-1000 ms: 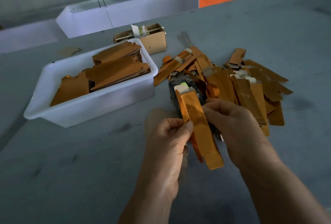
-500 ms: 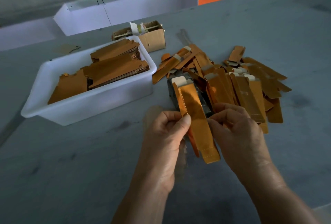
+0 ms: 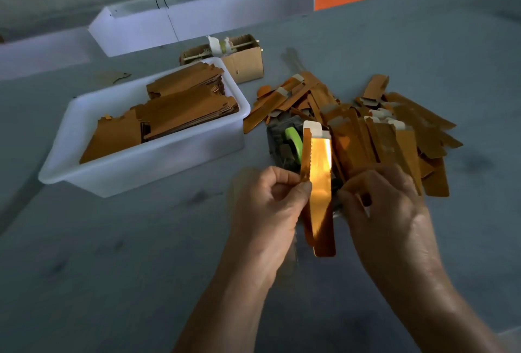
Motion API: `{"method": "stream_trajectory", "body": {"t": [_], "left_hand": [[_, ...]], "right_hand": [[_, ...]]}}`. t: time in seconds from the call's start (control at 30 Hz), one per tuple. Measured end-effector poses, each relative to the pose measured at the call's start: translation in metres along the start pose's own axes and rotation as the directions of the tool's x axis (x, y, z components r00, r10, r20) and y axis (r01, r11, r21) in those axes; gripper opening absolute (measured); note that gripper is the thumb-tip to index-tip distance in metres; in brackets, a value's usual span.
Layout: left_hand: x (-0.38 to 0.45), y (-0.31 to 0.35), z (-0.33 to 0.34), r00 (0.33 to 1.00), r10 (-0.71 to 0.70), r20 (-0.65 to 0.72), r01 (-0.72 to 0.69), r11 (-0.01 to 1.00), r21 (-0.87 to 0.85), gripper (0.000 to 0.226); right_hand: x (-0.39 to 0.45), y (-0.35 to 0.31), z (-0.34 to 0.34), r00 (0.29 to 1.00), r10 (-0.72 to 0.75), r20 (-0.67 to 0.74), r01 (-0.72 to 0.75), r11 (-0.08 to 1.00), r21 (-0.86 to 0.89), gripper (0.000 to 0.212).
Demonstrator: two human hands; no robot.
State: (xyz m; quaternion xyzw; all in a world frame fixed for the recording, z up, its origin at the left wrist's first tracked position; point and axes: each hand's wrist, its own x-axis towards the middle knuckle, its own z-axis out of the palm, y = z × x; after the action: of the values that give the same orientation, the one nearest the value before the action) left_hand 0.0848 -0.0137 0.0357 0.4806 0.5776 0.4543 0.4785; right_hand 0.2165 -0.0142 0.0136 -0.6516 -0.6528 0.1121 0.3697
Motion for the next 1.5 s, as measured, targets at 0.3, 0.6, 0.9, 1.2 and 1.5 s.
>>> {"method": "stream_trajectory", "body": {"t": [0.3,0.6,0.9,1.2,1.5], "left_hand": [[-0.014,0.000,-0.005,0.996,-0.090,0.003,0.090,0.986,-0.141,0.002],[-0.016,0.001,-0.008,0.989,-0.143,0.031,0.146,0.977,-0.157,0.004],[-0.016,0.002,-0.014,0.965,-0.189,0.181,0.231,0.941,-0.248,0.008],[-0.020,-0.004,-0.009,0.989,-0.130,0.071,0.140,0.976,-0.164,0.008],[-0.029,-0.009,0.005,0.990,-0.015,-0.137,0.002,0.996,-0.090,0.015]], "right_hand": [[0.008,-0.006,-0.034,0.918,-0.092,0.385,-0.218,0.693,0.687,0.023],[0.006,-0.008,-0.027,0.893,-0.178,0.413,-0.074,0.847,0.526,0.039],[0.008,-0.011,-0.024,0.931,-0.065,0.358,-0.107,0.892,0.439,0.044],[0.003,-0.017,-0.021,0.955,-0.067,0.289,-0.031,0.946,0.324,0.043],[-0.001,-0.031,-0.021,0.972,0.028,0.233,-0.039,0.998,0.040,0.034]]}}
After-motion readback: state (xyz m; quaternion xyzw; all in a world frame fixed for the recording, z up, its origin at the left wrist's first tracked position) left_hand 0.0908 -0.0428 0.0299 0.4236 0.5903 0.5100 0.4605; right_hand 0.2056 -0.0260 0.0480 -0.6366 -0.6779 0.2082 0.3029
